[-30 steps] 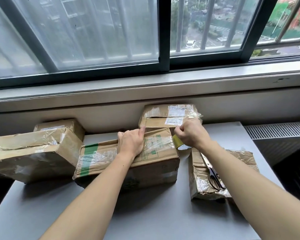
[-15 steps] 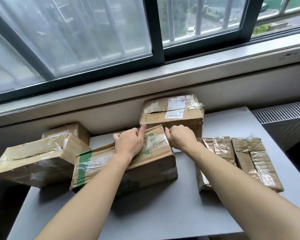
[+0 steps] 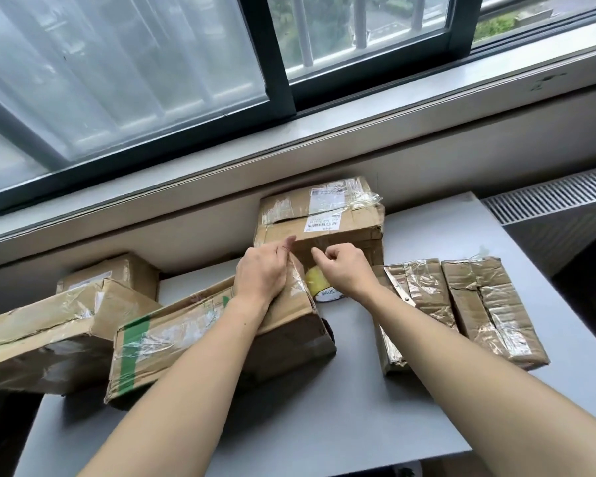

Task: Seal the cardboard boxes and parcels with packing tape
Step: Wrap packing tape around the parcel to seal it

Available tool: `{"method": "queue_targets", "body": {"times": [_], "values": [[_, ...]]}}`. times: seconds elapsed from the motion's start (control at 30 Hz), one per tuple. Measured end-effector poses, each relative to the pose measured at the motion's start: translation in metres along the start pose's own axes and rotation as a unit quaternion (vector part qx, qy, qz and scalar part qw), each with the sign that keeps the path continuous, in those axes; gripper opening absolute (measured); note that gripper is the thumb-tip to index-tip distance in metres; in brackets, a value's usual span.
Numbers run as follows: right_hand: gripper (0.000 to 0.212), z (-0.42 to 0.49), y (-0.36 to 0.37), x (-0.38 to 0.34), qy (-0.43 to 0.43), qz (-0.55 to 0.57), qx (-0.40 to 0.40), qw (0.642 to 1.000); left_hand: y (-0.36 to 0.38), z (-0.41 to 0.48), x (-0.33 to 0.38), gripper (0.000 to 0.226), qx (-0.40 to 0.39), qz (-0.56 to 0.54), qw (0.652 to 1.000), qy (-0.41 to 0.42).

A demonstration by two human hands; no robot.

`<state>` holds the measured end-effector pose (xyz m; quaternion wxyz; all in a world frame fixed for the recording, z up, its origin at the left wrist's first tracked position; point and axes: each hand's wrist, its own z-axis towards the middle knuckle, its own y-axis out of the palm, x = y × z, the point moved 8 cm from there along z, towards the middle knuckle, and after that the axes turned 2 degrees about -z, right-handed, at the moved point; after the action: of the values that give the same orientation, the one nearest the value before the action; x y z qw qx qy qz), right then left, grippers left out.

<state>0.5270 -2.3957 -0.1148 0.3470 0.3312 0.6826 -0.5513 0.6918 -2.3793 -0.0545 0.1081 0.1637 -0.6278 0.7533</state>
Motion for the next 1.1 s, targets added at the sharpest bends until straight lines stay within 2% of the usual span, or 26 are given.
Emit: {"method": "queue_targets", "body": {"times": [0.13, 0.23, 0.33, 0.43, 0.53, 0.67, 0.77, 0.83, 0.87, 0.97, 1.1], "values": [[0.058, -0.003, 0.002, 0.026, 0.070, 0.199, -0.013, 0.977, -0.009, 0.000, -0.005, 0.057, 0.017, -0.022, 0.999, 0.028], [0.061, -0.003, 0.002, 0.035, 0.082, 0.231, -0.017, 0.969, -0.015, -0.002, -0.001, 0.052, 0.020, -0.056, 0.998, 0.014], [0.058, 0.005, -0.005, 0.022, 0.039, 0.105, -0.016, 0.994, -0.017, -0.004, 0.004, 0.055, 0.025, -0.065, 0.998, 0.008], [0.048, 0.011, -0.005, 0.012, 0.014, -0.016, -0.032, 0.999, -0.013, -0.002, 0.002, 0.056, 0.014, -0.075, 0.997, -0.002], [0.031, 0.004, 0.005, 0.006, 0.018, -0.139, -0.040, 0.989, -0.010, -0.003, 0.000, 0.055, 0.009, -0.074, 0.997, -0.004], [0.030, -0.001, 0.035, -0.026, -0.044, -0.254, -0.036, 0.966, -0.007, -0.002, -0.005, 0.053, 0.006, -0.063, 0.998, -0.026], [0.030, -0.001, 0.042, -0.033, -0.069, -0.296, -0.026, 0.952, -0.005, -0.003, -0.004, 0.045, -0.012, -0.045, 0.998, -0.040], [0.032, -0.004, 0.041, -0.029, -0.072, -0.296, -0.022, 0.952, -0.002, -0.004, 0.005, 0.038, -0.056, -0.017, 0.998, -0.033], [0.034, -0.006, 0.039, -0.028, -0.071, -0.285, -0.022, 0.955, 0.002, -0.006, 0.010, 0.041, -0.107, 0.014, 0.994, -0.034], [0.040, -0.005, 0.035, -0.016, -0.037, -0.219, -0.053, 0.974, 0.007, -0.023, 0.023, 0.074, -0.274, 0.114, 0.955, -0.002], [0.038, -0.003, 0.028, -0.001, 0.008, -0.135, -0.070, 0.988, 0.003, -0.046, 0.031, 0.125, -0.401, 0.204, 0.893, 0.026]]}}
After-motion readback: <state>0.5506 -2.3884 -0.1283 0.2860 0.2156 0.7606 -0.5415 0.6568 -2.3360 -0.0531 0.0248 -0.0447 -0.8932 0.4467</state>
